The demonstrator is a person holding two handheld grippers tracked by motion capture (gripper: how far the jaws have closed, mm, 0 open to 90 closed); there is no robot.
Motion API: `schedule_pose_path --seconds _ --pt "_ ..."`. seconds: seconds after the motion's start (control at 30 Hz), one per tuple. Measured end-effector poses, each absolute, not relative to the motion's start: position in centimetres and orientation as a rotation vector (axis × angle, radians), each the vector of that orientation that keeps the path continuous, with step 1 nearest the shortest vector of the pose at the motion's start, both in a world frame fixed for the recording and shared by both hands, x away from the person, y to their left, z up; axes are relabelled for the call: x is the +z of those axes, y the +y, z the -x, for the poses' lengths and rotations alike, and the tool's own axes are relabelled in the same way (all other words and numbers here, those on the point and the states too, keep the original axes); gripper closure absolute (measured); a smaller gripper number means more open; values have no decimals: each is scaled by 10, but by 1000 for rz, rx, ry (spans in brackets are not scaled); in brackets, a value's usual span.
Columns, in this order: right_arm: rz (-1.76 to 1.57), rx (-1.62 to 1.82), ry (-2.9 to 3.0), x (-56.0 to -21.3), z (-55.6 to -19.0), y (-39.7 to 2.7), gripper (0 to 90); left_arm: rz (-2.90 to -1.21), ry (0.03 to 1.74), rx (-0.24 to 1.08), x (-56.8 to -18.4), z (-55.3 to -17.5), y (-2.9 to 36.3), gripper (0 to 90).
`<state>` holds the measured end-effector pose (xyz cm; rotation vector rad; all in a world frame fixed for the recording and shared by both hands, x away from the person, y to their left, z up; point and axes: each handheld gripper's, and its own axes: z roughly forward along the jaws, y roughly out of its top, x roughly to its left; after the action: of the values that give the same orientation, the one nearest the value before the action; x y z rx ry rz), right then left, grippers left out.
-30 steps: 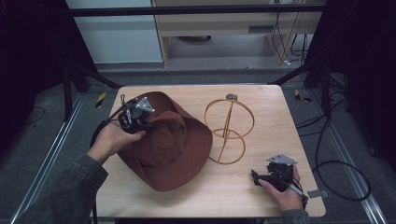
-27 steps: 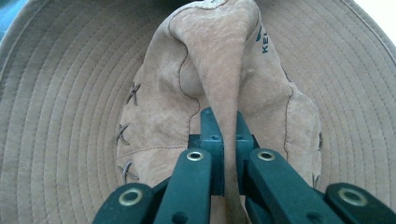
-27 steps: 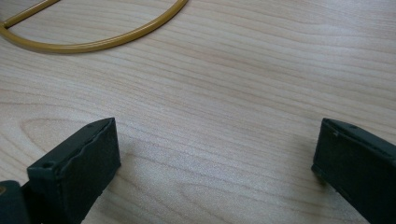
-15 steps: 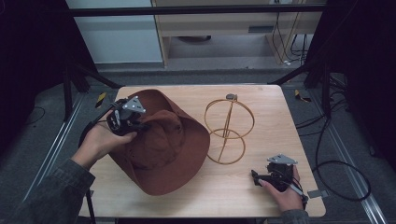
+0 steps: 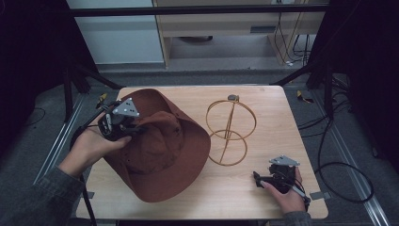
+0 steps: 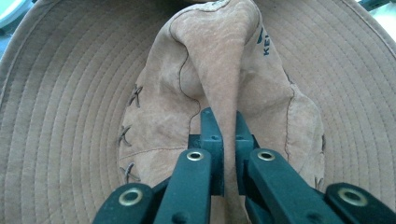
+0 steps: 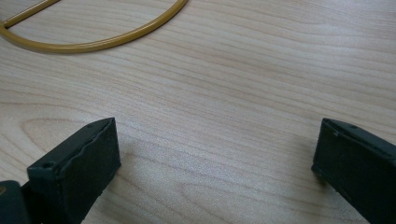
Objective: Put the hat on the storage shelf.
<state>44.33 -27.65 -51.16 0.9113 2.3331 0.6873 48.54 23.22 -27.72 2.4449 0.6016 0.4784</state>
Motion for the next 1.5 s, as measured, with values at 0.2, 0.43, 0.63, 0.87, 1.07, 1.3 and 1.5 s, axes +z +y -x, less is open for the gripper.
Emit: schedule_pose_path --seconds 0.2,0.43,0.63,0.87,1.07,1.3,1.5 --pt "-911 688 2334 -512 -443 -277 8 -2429 594 508 -272 -474 235 887" --pt "-911 687 2334 -512 -443 -277 8 -2405 576 523 -264 -461 243 887" --pt "-911 687 2334 -512 -443 -277 8 -2391 551 539 -254 -453 245 886" --pt "-912 688 2333 -512 -443 -277 7 -2381 529 539 -247 -446 246 886" --pt "-912 688 2335 -512 -443 -276 8 -2381 502 535 -241 -441 243 886" --pt "-911 689 2334 -512 -443 -277 7 -2376 480 529 -234 -443 231 886" --pt "-911 690 2335 -512 -443 -277 8 -2385 457 530 -228 -451 216 886"
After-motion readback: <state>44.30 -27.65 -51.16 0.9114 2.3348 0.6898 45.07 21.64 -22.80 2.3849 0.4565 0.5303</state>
